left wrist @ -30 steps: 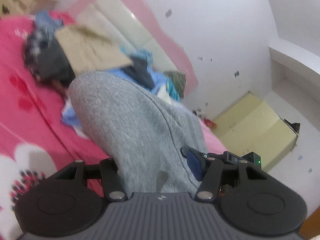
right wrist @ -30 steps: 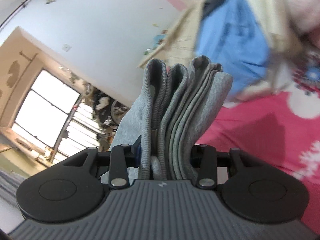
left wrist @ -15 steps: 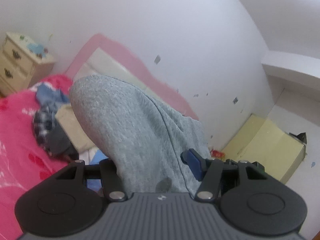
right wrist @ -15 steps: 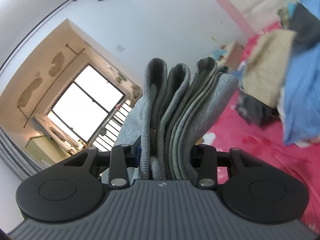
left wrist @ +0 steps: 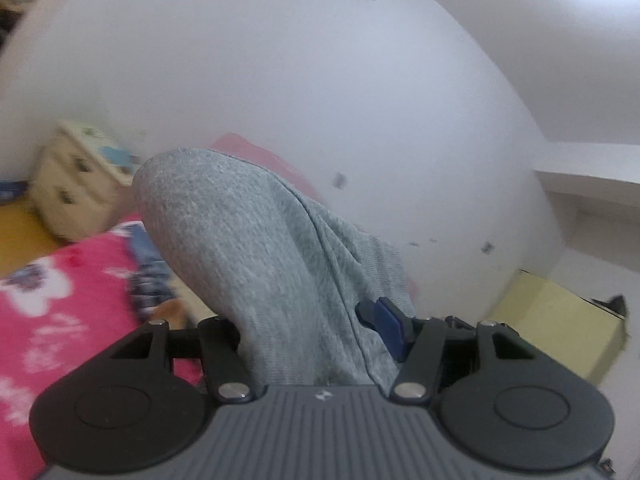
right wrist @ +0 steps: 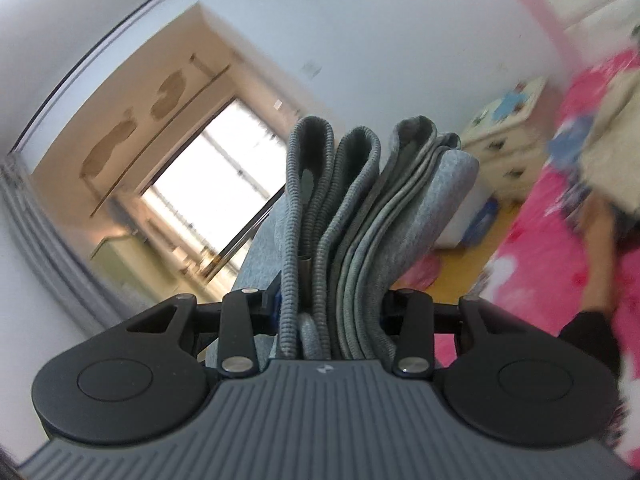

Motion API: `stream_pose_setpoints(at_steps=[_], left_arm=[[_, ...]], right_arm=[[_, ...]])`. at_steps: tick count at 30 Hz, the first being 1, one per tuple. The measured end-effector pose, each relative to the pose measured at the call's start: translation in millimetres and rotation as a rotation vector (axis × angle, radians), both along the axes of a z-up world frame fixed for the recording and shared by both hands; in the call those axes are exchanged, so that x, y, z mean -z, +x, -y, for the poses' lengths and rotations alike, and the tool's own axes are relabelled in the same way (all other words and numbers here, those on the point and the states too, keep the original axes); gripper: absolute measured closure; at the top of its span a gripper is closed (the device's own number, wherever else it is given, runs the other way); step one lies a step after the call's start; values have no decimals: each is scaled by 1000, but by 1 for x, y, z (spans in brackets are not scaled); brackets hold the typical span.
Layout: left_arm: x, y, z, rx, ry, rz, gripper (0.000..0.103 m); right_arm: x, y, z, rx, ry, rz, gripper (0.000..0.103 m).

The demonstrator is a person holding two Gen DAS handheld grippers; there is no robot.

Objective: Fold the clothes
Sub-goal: 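Carry the folded hoodie across the bed in the right gripper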

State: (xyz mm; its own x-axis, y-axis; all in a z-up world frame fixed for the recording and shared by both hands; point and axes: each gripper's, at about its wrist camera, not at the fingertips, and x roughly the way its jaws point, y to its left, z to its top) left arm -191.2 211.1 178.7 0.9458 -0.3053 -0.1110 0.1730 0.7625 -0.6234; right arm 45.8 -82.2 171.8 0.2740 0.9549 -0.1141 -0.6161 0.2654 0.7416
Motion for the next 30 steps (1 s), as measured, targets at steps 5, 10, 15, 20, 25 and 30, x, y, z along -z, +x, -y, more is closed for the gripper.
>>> stream_pose_setpoints(at_steps=[5,10,15,20,25,30], left_arm=[[39,-85,-42,-175,-12,-84,44],[104,-174,-62,-406,-63,-158,44],[176,-238,-73,-623,-168,-235,43],[226,-269,-92,-791,-184,-299,43],[231,-307,-132,-904,-183,-334,44],[244,-315,-169,-950,-149,-401,44]], right_arm=[[39,-33,-73,-181,-14,-97,65],[90,-82,-165,-397,-96,-169,65],[147,-126,-257,-611,-254,-169,65],[199,-155,-340,-759,-355,-193,65],[229,-176,-414,-882,-396,-187,65],[251,-188,-458,-947,-354,-162,65]])
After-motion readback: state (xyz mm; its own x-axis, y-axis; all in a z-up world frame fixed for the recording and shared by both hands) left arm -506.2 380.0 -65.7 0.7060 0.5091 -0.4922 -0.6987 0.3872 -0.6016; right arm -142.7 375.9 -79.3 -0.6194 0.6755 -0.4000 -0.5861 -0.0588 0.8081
